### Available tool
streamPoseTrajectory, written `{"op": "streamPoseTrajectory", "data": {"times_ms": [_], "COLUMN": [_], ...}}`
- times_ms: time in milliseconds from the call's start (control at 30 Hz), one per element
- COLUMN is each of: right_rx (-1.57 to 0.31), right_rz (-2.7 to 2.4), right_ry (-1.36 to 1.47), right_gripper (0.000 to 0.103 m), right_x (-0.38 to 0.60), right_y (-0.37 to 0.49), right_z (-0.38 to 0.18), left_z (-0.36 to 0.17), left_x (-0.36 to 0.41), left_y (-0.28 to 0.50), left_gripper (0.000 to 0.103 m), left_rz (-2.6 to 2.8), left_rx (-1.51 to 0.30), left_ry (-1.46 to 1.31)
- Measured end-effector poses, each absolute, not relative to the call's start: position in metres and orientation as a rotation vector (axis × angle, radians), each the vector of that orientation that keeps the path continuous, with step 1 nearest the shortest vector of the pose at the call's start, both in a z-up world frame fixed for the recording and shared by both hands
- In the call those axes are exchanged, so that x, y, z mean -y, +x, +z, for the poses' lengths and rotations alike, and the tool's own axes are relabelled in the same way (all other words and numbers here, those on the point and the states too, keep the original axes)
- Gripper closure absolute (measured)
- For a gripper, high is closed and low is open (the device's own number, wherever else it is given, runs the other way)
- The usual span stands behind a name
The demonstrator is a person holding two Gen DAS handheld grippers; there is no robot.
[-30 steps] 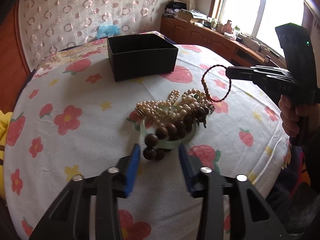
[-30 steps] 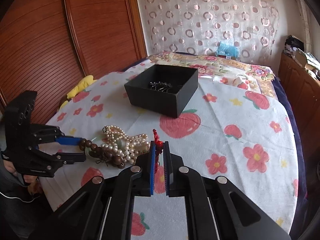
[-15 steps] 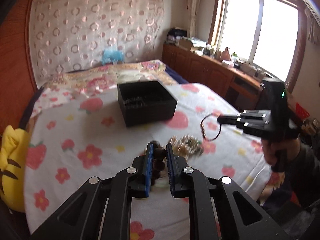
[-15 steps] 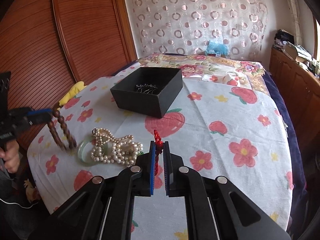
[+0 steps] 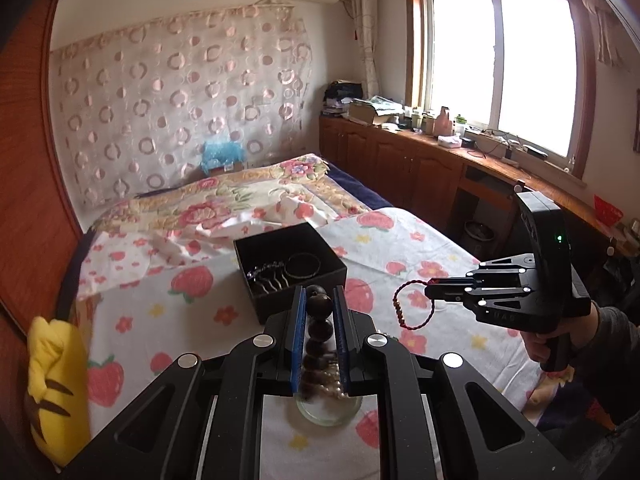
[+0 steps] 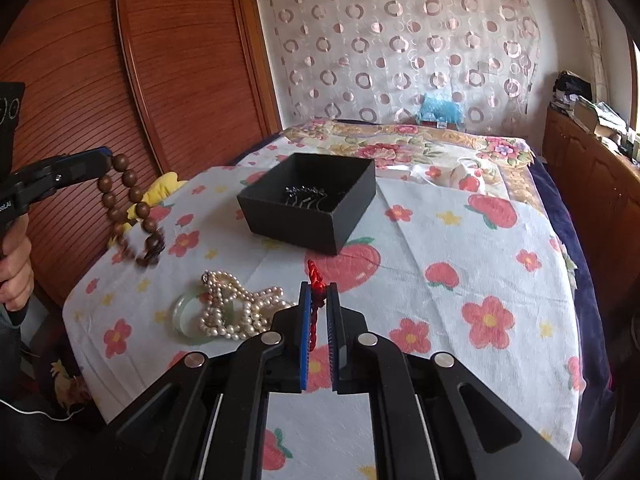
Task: Organize jewelry
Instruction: 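Drop the bead bracelet into the black box with the left tool while the right tool releases the red bracelet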
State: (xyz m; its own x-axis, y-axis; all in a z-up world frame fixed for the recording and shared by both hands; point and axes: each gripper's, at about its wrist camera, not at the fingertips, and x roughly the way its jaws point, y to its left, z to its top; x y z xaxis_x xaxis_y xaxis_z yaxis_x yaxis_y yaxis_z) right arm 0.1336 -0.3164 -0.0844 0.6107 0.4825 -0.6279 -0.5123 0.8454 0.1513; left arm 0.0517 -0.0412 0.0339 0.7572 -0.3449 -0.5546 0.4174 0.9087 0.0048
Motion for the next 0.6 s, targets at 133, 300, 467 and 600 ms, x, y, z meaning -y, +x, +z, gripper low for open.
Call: {"op": "streamPoseTrajectory", "data": {"times_ms": [133, 300, 467, 600], "right_rx": [-0.689, -0.66, -0.634, -0.621], "right_rz": [0.588, 0.606, 0.621, 0.633], "right_ry": [-0.051, -0.076, -0.091, -0.109], "right_gripper": [0.094, 0.094, 0.094, 0.094], "right_x": [0.311, 0.298, 0.283, 0.269], "right_y": [0.136, 0.145, 0.164, 0.186], "right_z": [-0.075, -0.062, -0.051, -0.047], "left_z": [0.035, 0.036, 0.04, 0.042], "left_x": [0.045, 0.048, 0.049, 0.048], "left_y": [0.057, 0.068, 0.091, 0.113], "left_gripper": [0.091, 0.091, 0.091, 0.091], "left_rz": [-0.424, -0.426, -0.418, -0.406], "left_rx": [-0.568, -0.564, -0.552, -0.542], "left_ry": [0.138, 0.129, 0.125, 0.127]}}
